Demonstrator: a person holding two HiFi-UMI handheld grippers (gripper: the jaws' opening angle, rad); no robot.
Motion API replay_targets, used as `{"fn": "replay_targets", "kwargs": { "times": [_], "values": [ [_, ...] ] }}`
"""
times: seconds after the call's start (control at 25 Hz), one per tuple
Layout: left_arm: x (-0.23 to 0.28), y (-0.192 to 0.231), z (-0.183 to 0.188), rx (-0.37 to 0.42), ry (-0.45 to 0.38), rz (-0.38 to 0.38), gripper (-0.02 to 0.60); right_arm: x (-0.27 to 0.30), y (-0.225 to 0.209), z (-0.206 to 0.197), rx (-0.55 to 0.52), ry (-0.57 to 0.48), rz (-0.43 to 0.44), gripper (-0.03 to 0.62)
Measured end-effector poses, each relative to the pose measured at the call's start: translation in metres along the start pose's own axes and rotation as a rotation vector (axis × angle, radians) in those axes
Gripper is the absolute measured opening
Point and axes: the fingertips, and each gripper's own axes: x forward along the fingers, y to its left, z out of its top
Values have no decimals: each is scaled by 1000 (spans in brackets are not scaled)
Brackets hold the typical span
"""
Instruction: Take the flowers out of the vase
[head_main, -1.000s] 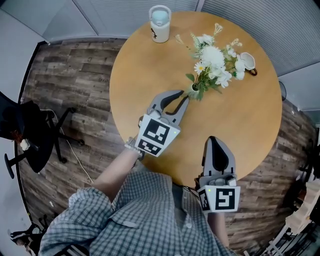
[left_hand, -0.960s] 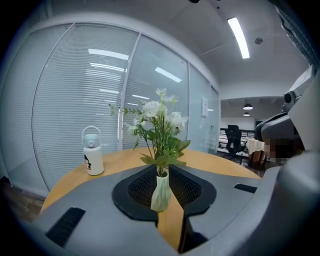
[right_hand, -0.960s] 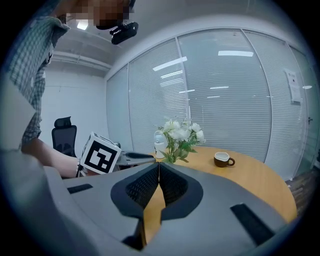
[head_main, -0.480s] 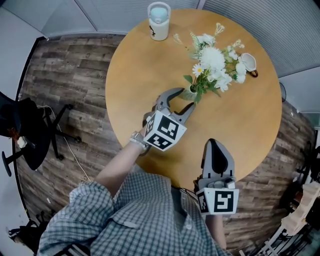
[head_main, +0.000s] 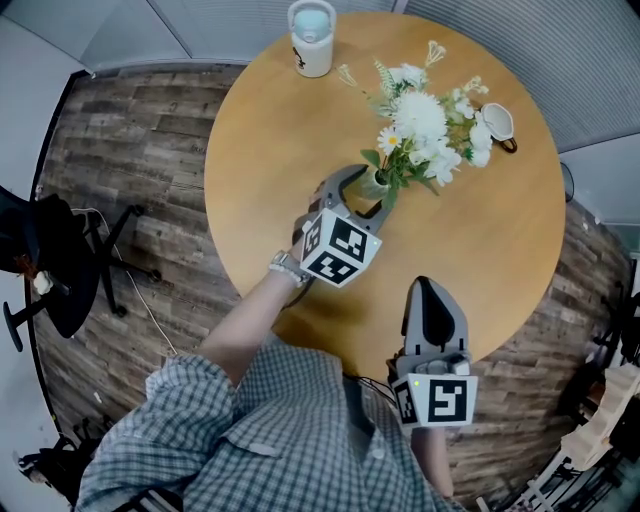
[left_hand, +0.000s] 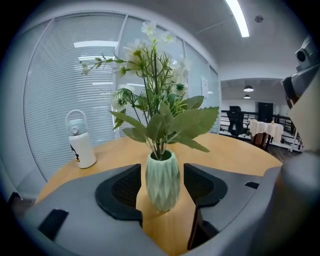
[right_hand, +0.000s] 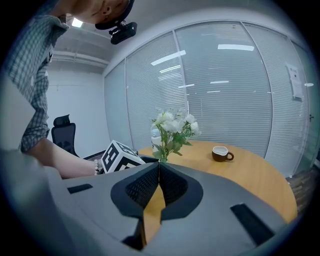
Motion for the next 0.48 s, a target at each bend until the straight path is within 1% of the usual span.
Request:
{"fn": "replay_targets", "kwargs": {
  "times": [0.12,0.24,0.48],
  "values": [
    [7,0,0,-12,-3,1,261,3,-3,-2,5,4,5,9],
    [10,1,1,-4,-5,18,261,6,-6,-4,8,9,8,9],
    [11,1,-2,3,-9,34,239,16,-14,-11,8,22,7,10]
  ]
}}
